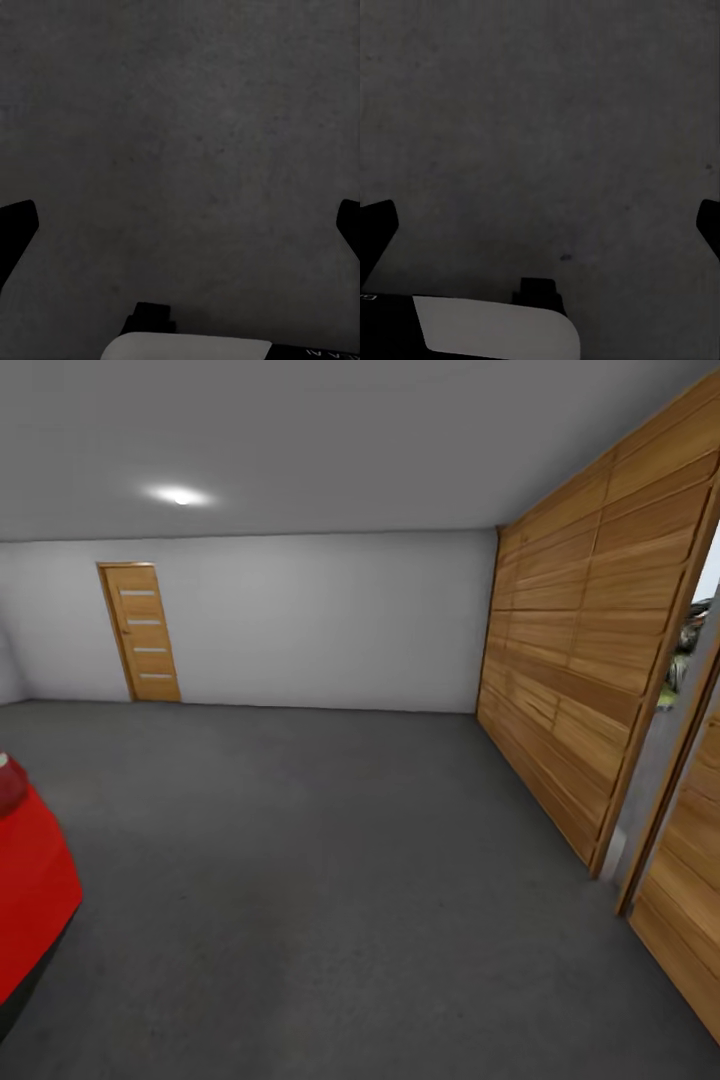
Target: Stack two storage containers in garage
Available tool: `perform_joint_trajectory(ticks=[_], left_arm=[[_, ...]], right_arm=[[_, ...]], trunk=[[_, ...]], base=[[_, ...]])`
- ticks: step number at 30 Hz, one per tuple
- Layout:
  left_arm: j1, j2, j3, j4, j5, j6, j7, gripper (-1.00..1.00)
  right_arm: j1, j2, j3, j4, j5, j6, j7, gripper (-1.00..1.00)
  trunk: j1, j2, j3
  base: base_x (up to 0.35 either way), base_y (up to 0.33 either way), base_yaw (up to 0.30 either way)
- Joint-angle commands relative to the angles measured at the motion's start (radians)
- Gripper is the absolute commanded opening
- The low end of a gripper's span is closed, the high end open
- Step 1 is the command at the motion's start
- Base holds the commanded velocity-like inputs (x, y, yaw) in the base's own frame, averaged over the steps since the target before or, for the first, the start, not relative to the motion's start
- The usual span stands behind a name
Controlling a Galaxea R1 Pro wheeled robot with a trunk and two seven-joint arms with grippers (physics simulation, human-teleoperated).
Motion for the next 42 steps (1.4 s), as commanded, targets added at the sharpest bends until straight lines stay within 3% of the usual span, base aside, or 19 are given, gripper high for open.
perform_joint_trajectory(ticks=[1, 29, 42], left_arm=[[0.000, -0.001, 0.003, -0.001, -0.001, -0.001, 0.001, 1.00], [0.000, 0.001, 0.003, -0.001, -0.001, -0.003, -0.002, 1.00], [0.000, 0.002, 0.003, -0.001, -0.001, -0.002, 0.000, 1.00]], right_arm=[[-0.001, 0.000, 0.000, 0.001, 0.007, -0.003, 0.000, 1.00], [-0.001, 0.000, 0.002, 0.001, 0.008, -0.003, 0.000, 1.00], [-0.001, 0.000, 0.002, 0.001, 0.008, -0.006, 0.001, 1.00]], trunk=[[0.001, 0.000, -0.001], [0.001, 0.000, 0.001], [0.001, 0.000, 0.001]], base=[[0.327, 0.000, 0.220], [0.327, 0.000, 0.248], [0.327, 0.000, 0.029]])
